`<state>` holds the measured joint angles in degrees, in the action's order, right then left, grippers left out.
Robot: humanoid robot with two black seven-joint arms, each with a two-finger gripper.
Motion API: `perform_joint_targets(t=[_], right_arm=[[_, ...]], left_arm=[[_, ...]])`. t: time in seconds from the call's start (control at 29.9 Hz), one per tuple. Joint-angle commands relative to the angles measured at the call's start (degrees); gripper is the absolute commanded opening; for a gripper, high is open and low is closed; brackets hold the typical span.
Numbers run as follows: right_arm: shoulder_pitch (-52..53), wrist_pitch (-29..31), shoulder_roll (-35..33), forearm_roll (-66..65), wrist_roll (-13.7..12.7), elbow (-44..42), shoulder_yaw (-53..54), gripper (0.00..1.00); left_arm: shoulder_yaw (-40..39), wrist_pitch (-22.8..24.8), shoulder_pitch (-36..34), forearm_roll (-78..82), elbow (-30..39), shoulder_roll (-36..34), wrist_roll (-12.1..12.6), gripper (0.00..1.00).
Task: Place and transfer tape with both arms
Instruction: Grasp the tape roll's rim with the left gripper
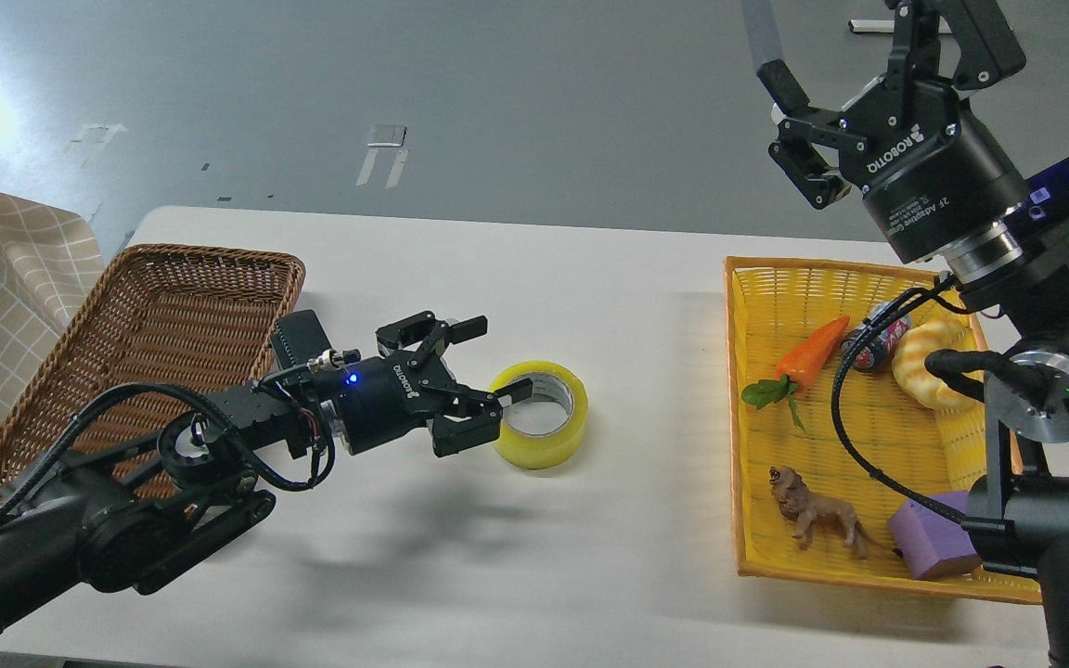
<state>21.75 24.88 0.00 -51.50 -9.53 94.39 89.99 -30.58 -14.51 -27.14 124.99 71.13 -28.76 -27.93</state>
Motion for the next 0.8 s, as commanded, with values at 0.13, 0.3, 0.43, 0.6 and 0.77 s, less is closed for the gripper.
perform_joint_targets(t=[0.13,0.3,0.43,0.6,0.77], right_arm=[[-0.2,0.1,0.0,0.0,0.0,0.0,0.0,1.00],[0.0,0.1,0.0,0.0,0.0,0.1,0.0,1.00],[-0.1,0.1,0.0,0.0,0.0,0.1,0.0,1.00],[-0.9,0.2,0.0,0.0,0.0,0.1,0.1,1.00],[-1.2,0.2,0.0,0.0,0.0,0.2,0.2,1.00]], left_arm=[[1.8,-0.4,-1.4,0.0,-2.5,1.0,0.1,0.98],[4.6,-0.2,-1.8,0.0,-4.4,2.9,0.1,0.98],[5.3,0.0,-2.0,0.0,-7.1,5.0,0.1,0.98],[7.5,0.2,-4.3,0.0,-10.1,7.5,0.1,0.98],[8.5,0.2,-7.0,0.0,-14.9,9.9,0.1,0.98]])
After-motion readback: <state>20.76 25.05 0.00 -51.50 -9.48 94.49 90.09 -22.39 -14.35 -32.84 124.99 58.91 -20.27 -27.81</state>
